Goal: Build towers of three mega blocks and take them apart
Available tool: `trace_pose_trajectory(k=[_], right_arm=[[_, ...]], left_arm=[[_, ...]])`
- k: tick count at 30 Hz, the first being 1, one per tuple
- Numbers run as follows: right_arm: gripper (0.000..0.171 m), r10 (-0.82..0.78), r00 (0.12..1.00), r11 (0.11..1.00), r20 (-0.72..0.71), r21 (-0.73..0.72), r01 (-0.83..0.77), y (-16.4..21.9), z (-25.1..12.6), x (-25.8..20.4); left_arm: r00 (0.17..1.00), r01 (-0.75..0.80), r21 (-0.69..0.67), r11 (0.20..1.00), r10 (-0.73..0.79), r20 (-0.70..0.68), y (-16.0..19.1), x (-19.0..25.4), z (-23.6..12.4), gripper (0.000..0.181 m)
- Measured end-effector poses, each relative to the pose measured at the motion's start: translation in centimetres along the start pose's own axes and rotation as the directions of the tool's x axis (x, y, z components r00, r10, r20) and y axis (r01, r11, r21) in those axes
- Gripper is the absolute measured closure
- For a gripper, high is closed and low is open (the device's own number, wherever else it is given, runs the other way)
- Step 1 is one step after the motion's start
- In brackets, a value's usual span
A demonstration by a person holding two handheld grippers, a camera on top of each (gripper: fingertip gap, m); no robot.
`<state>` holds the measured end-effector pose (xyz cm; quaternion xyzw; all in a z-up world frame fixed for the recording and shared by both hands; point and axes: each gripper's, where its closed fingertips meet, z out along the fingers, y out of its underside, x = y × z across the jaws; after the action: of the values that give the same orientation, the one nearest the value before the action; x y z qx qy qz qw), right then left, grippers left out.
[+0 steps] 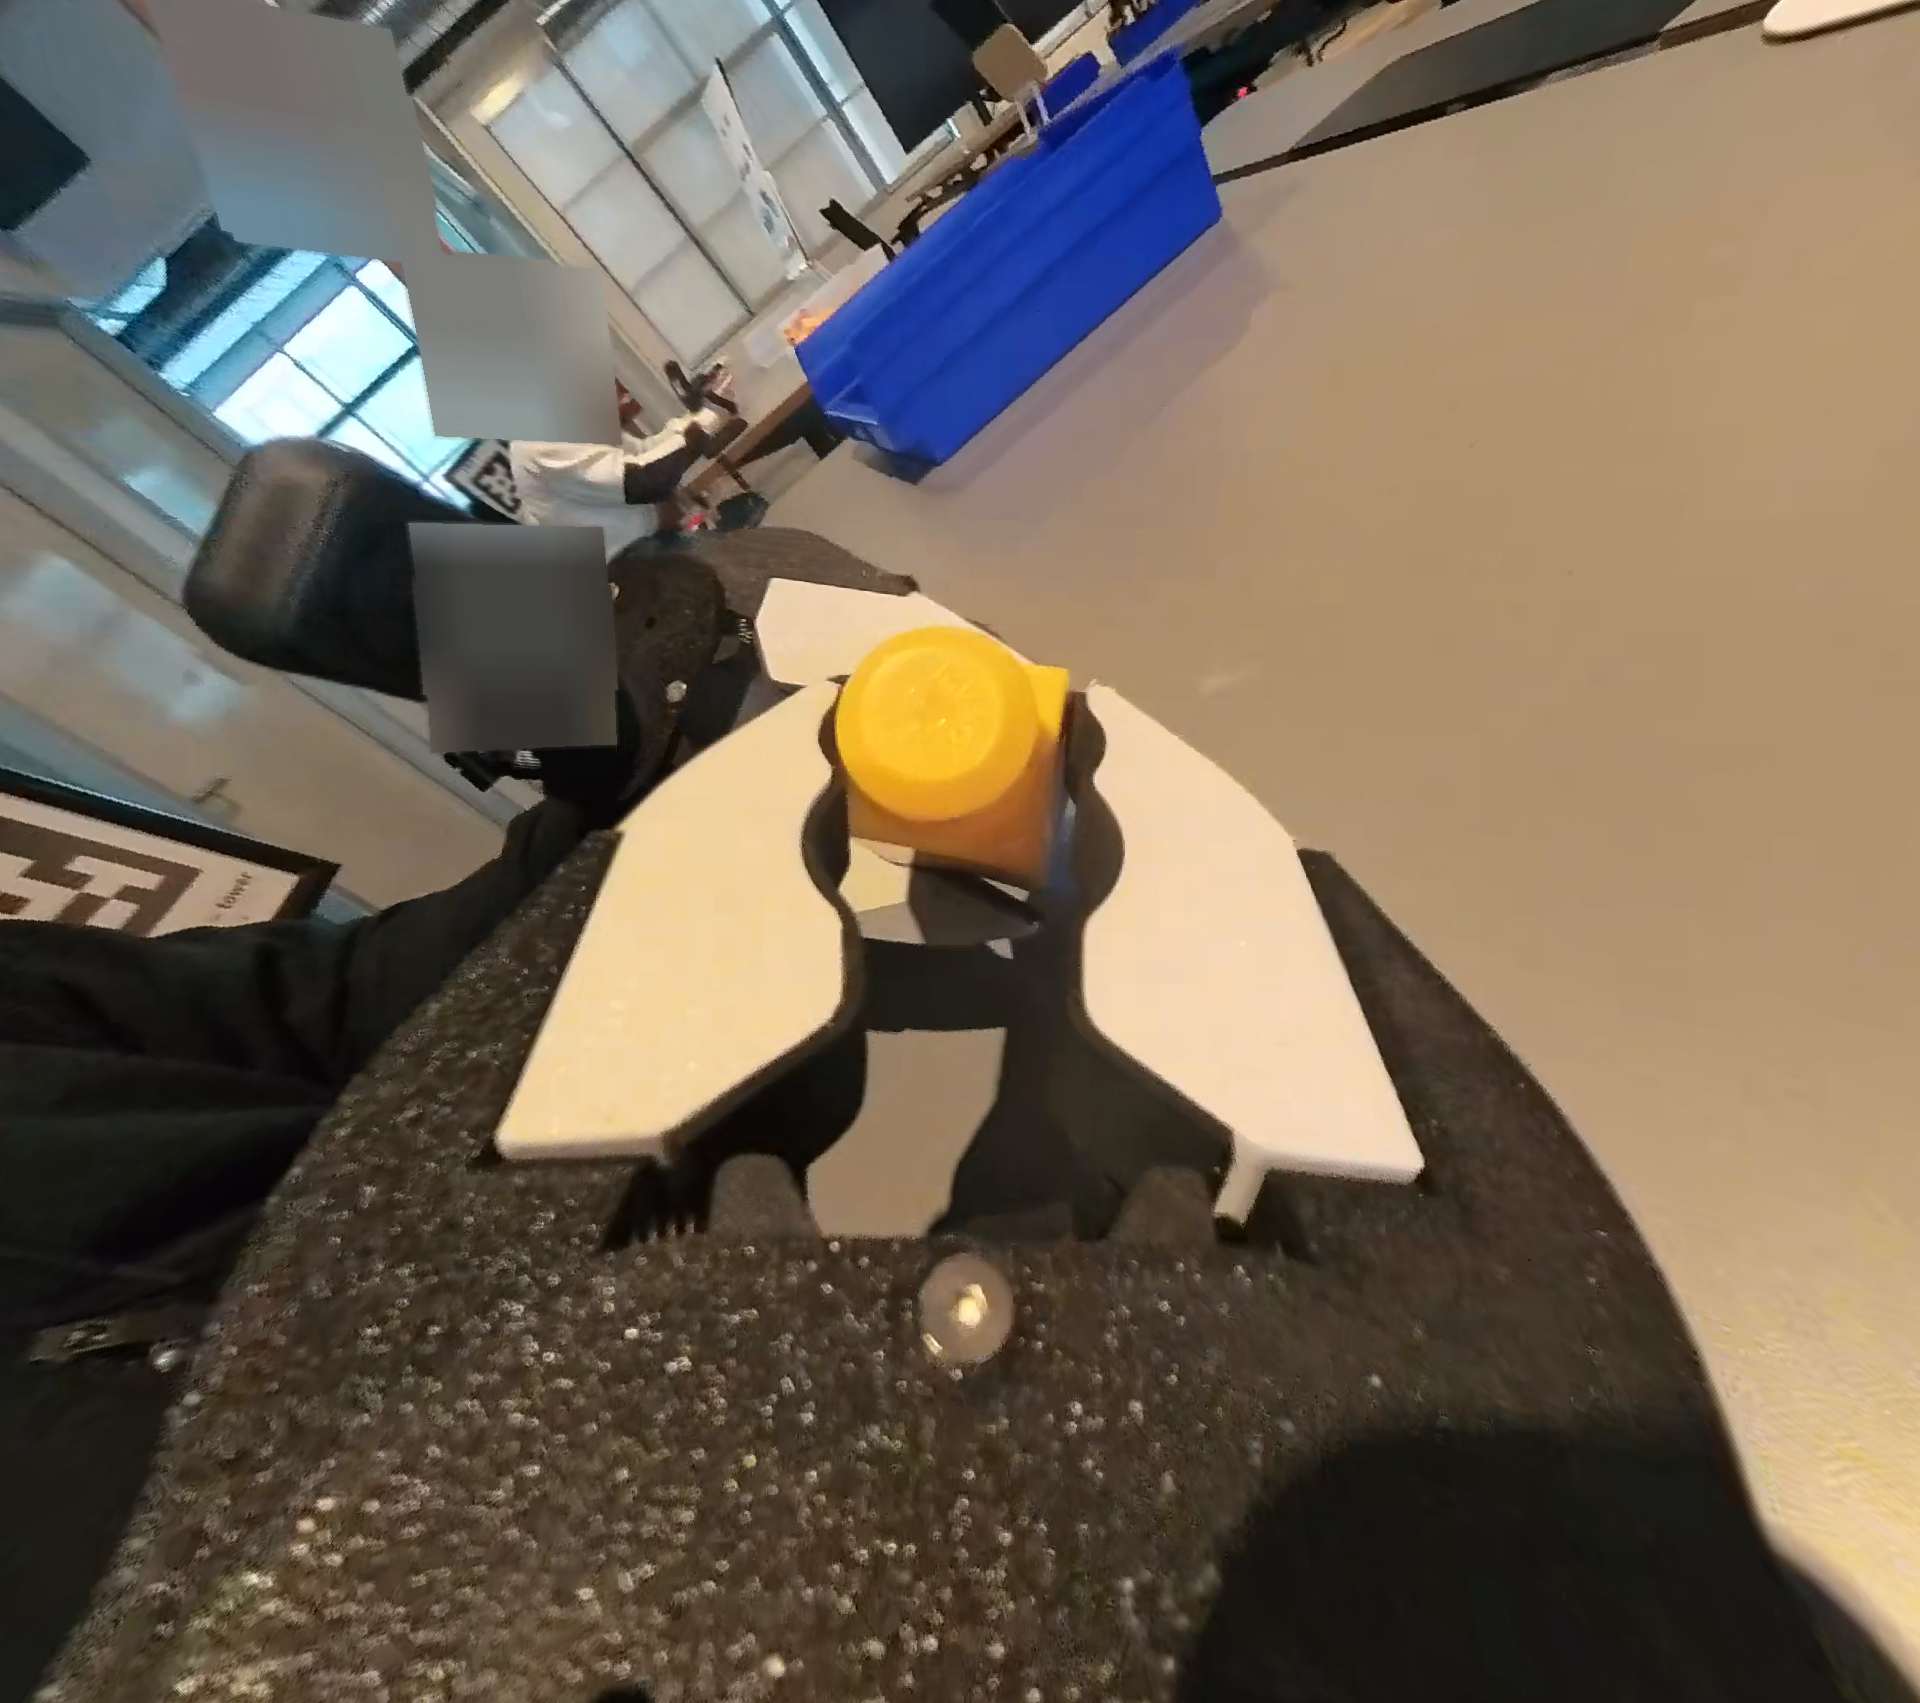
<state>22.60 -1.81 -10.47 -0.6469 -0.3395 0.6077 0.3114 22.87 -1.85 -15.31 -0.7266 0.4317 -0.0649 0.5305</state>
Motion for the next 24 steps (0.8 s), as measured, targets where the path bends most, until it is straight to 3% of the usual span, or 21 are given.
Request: trace_pose_trajectory(k=[5,9,13,19,24], right_arm=[[0.132,-0.085,0.994,0.996,-0.062,0.036,0.087,-0.4,-0.2,0.0],[0.133,-0.21,0.954,0.966,-0.213,0.105,0.236,-1.9,-1.6,0.8],[0.133,-0.267,0.945,0.931,-0.187,0.204,0.304,-3.4,-2.4,-0.8],[0.133,-0.451,0.774,0.811,-0.446,0.158,0.563,-6.3,-5.4,0.4],[0.133,-0.381,0.625,0.801,-0.682,0.094,0.591,-11.6,-12.4,5.0]], left_arm=[[1.0,0.016,-0.004,1.0,-0.016,0.006,0.0,-0.2,0.0,0.145],[0.995,0.023,-0.141,0.99,-0.009,0.1,2.5,-1.8,0.0,0.146],[0.992,0.051,-0.12,0.991,-0.036,0.118,2.4,-2.3,-0.2,0.145],[0.992,0.03,-0.136,0.99,-0.012,0.126,2.5,-2.2,-0.1,0.145],[0.991,0.006,-0.17,0.985,0.016,0.129,3.0,-2.1,0.1,0.145]])
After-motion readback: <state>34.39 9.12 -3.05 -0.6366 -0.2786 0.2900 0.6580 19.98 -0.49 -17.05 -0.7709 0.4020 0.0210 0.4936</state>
